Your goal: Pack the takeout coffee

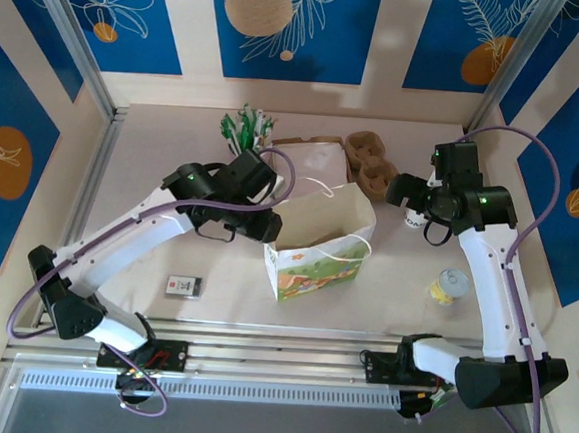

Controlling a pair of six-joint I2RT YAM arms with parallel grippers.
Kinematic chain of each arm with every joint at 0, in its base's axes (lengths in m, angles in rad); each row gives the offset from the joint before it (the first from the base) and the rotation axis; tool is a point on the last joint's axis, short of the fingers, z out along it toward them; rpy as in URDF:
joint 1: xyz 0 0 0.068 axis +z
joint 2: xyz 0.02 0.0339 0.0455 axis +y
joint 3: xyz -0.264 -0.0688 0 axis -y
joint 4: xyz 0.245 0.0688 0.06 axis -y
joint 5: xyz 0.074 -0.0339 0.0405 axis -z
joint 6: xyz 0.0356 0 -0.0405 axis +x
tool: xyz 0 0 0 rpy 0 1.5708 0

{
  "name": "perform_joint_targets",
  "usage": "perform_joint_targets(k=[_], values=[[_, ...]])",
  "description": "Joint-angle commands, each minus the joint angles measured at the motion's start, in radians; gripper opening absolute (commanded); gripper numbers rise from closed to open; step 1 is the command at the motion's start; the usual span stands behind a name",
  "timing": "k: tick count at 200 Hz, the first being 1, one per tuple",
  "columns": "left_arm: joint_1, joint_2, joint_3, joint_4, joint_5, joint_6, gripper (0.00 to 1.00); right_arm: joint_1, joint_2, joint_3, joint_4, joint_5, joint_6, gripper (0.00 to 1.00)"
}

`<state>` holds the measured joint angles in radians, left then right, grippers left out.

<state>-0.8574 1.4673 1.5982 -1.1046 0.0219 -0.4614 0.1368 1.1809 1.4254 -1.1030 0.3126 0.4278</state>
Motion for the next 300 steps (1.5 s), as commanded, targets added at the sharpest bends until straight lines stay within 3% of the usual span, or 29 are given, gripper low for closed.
perform_joint_targets(k=[1,45,67,141,218,300], values=[[0.018,0.013,0.061,-0.045,-0.017,0.030,0.30,-0.007,-0.011,0.022,0.015,-0.008,-0.007,0.99],[0.038,-0.012,0.059,-0.087,-0.035,0.064,0.07,-0.032,0.004,-0.010,0.043,0.028,-0.014,0.99],[0.051,-0.052,0.008,-0.084,-0.034,0.073,0.00,-0.072,0.056,-0.001,0.036,0.022,0.012,0.99],[0.078,-0.145,-0.102,-0.008,-0.020,0.048,0.00,-0.208,0.348,0.165,-0.081,0.020,0.084,0.99],[0.100,-0.108,-0.091,-0.015,0.035,0.067,0.00,-0.199,0.531,0.272,-0.087,0.065,0.029,0.99],[0.102,-0.115,-0.110,-0.002,-0.005,0.101,0.00,-0.218,0.637,0.333,-0.129,0.009,-0.035,0.99]])
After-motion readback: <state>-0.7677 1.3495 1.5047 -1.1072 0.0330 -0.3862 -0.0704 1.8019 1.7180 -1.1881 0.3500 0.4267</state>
